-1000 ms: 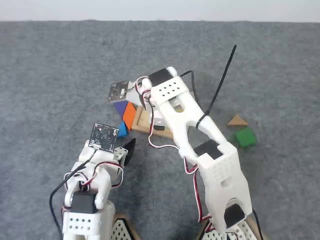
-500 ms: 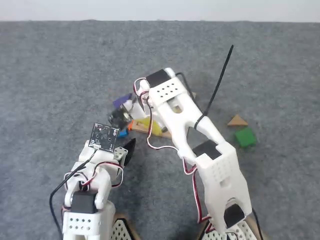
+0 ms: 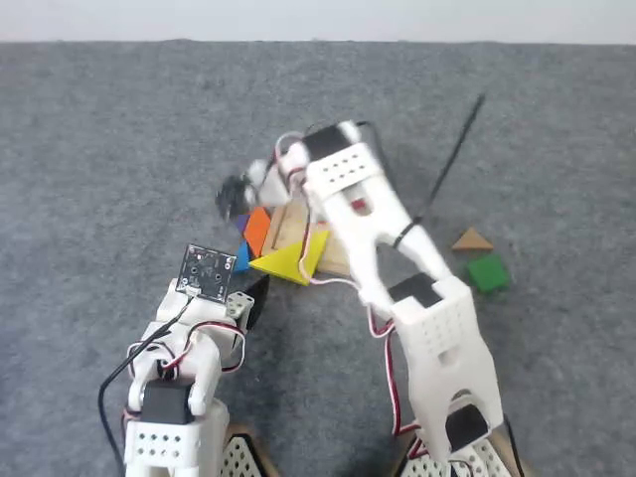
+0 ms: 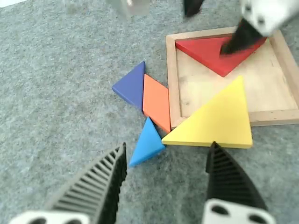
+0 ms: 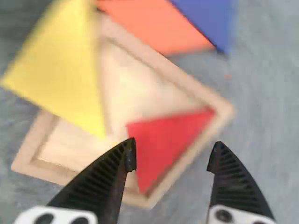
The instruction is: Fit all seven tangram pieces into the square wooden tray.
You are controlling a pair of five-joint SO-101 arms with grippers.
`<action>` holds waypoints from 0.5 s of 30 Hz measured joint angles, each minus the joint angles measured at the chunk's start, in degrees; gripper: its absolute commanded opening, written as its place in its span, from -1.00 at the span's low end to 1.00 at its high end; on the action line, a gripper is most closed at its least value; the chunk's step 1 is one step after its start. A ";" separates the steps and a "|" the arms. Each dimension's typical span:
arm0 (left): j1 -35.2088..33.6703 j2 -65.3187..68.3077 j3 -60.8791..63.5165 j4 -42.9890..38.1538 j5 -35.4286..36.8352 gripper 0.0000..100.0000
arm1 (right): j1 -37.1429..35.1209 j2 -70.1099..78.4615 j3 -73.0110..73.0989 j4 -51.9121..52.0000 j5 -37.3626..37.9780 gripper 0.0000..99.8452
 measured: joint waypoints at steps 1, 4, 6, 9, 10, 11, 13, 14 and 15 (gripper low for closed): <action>0.00 0.00 0.00 0.00 0.00 -0.46 | 1.05 0.00 -1.14 0.09 -4.04 -0.51; 0.00 0.00 0.00 0.00 0.00 -0.46 | 3.87 0.00 -5.27 4.84 -15.38 -0.51; 0.00 0.00 0.00 0.00 0.00 -0.46 | 5.45 0.00 -8.26 10.11 -22.95 -0.51; 0.00 0.00 0.00 0.00 0.00 -0.46 | 7.91 -2.81 -9.85 14.07 -32.53 -0.51; 0.00 0.00 0.00 0.00 0.00 -0.46 | 8.62 -4.31 -9.85 14.68 -35.08 -0.51; 0.00 0.00 0.00 0.00 0.00 -0.46 | 8.88 -5.71 -9.76 15.30 -36.84 -0.51; 0.00 0.00 0.00 0.00 0.00 -0.46 | 8.88 -9.23 -7.03 15.56 -39.30 -0.51; 0.00 0.00 0.00 0.00 0.00 -0.46 | 8.79 -11.08 -4.92 15.30 -40.53 -0.51; 0.00 0.00 0.00 0.00 0.00 -0.46 | 8.62 -13.01 -2.29 14.15 -41.58 -0.51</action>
